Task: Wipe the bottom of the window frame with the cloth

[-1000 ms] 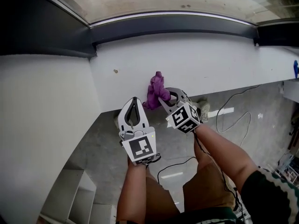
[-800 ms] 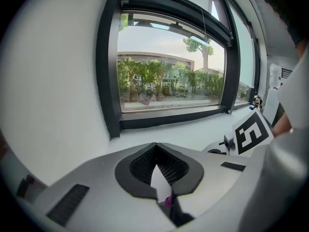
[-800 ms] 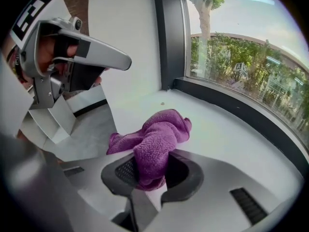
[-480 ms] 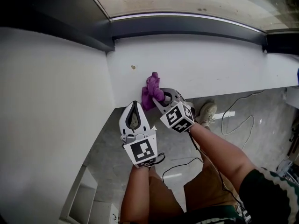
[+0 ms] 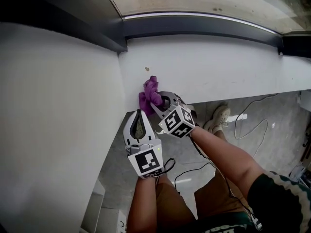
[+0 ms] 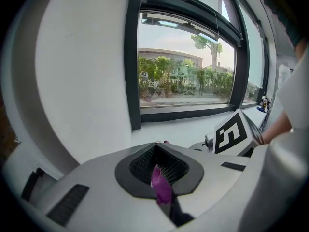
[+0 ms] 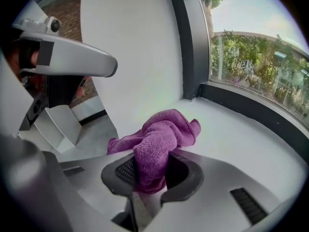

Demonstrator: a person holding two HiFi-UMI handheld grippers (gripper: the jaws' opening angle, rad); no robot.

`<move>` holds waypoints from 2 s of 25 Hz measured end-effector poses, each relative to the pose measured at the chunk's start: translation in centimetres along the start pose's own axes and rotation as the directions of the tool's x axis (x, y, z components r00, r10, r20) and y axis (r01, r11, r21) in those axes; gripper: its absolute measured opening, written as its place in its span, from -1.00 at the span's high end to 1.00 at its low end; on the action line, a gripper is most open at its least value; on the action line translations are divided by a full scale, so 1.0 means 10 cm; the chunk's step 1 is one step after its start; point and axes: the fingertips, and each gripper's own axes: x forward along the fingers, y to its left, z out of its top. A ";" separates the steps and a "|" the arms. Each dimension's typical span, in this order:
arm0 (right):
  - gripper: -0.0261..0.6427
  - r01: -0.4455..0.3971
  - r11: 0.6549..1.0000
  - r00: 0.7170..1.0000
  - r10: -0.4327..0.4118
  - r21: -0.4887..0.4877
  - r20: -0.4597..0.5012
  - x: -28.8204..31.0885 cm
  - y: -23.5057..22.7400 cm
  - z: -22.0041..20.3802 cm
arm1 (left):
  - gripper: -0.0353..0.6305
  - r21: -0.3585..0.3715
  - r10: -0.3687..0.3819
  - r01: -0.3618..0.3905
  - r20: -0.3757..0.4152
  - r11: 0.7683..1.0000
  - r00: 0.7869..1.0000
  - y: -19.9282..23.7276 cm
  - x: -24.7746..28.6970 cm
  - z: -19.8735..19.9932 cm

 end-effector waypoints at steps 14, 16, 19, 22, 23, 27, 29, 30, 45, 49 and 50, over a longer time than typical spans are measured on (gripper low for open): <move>0.61 -0.109 0.980 0.994 0.110 -0.166 0.000 0.30 0.17 0.33 | 0.87 -0.013 0.010 -0.010 -0.010 1.000 1.000 0.15 0.04 -0.11; 0.61 -0.094 0.983 0.995 0.097 -0.160 0.008 0.31 0.07 0.36 | 0.87 -0.011 0.013 -0.013 -0.011 1.000 1.000 0.17 0.06 -0.10; 0.61 -0.075 0.986 0.997 0.079 -0.148 0.019 0.35 -0.06 0.43 | 0.87 -0.009 0.008 -0.008 -0.009 1.000 1.000 0.16 0.12 -0.08; 0.61 -0.056 0.987 0.998 0.060 -0.149 0.026 0.37 -0.21 0.49 | 0.87 -0.014 0.000 0.000 -0.005 1.000 1.000 0.11 0.19 -0.04; 0.61 -0.051 0.987 0.998 0.055 -0.149 0.028 0.38 -0.27 0.51 | 0.87 -0.017 -0.001 0.001 -0.004 1.000 1.000 0.10 0.20 -0.02; 0.61 -0.027 0.987 0.999 0.034 -0.156 0.040 0.43 -0.52 0.61 | 0.87 -0.008 -0.003 0.003 -0.001 1.000 1.000 0.08 0.29 0.05; 0.61 -0.008 0.987 0.999 0.015 -0.161 0.043 0.45 -0.66 0.67 | 0.87 -0.008 -0.001 0.001 0.001 1.000 1.000 0.09 0.35 0.10; 0.61 0.002 0.987 0.999 0.005 -0.161 0.043 0.46 -0.74 0.70 | 0.87 -0.011 0.002 -0.002 0.002 1.000 1.000 0.10 0.38 0.14; 0.61 0.022 0.994 0.999 -0.017 -0.108 0.046 0.46 -1.07 0.79 | 0.87 0.042 0.001 -0.002 0.011 0.999 1.000 -0.09 0.65 0.46; 0.61 0.018 0.994 0.999 -0.014 -0.104 0.048 0.47 -1.07 0.79 | 0.87 0.046 0.008 -0.009 0.020 0.999 1.000 -0.07 0.70 0.46; 0.61 0.017 0.994 0.999 -0.012 -0.104 0.048 0.47 -1.07 0.79 | 0.87 0.048 0.010 -0.011 0.020 0.999 1.000 -0.06 0.70 0.47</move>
